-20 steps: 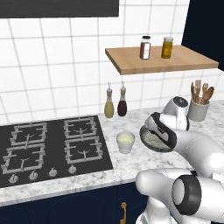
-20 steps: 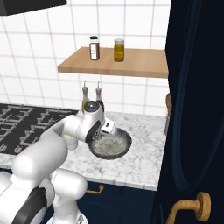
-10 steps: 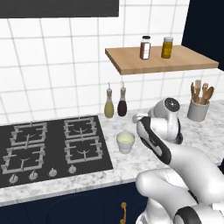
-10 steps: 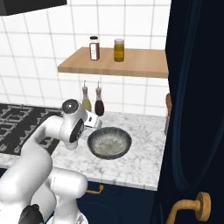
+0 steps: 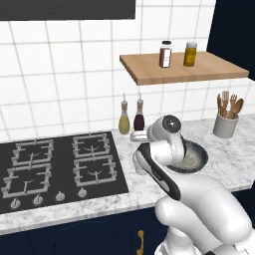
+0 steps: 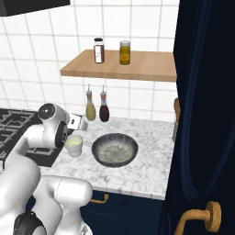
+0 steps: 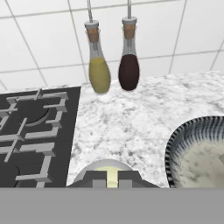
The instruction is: Grab a lemon wedge from the fridge and one ice cube from the ice bowl, and put them in the glass of lemonade.
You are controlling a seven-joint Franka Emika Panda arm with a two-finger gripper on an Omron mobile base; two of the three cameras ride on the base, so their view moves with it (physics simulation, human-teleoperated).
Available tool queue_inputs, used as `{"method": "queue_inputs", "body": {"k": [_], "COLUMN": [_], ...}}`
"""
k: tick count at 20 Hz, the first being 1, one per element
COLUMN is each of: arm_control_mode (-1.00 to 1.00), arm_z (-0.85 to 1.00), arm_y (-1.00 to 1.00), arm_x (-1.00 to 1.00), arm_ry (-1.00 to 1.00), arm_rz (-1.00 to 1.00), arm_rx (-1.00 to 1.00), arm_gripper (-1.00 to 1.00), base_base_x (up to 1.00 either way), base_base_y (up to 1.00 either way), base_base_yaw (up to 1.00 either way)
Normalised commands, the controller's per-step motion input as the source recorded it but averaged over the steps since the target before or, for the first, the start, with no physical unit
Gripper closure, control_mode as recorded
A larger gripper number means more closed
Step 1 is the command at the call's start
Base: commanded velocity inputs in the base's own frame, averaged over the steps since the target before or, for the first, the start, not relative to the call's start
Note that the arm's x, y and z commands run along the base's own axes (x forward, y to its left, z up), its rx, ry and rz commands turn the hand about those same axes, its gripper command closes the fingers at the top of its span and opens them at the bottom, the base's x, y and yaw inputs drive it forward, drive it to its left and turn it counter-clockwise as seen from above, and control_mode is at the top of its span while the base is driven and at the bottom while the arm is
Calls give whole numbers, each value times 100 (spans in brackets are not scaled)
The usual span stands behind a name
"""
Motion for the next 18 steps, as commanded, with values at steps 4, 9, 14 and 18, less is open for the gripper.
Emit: {"method": "queue_inputs", "body": {"k": [4, 9, 14, 18], "arm_control_mode": [-100, -100, -100, -100], "arm_z": [0, -18, -35, -32], "arm_y": [38, 1, 0, 0], "arm_x": [0, 0, 2, 24], "arm_ry": [0, 4, 5, 3], "arm_rz": [0, 0, 0, 0], "arm_rx": [-4, -1, 0, 0], "arm_gripper": [100, 100, 100, 100], "base_base_x": [0, 0, 0, 0], "base_base_y": [0, 0, 0, 0], "base_base_yaw": [0, 0, 0, 0]}}
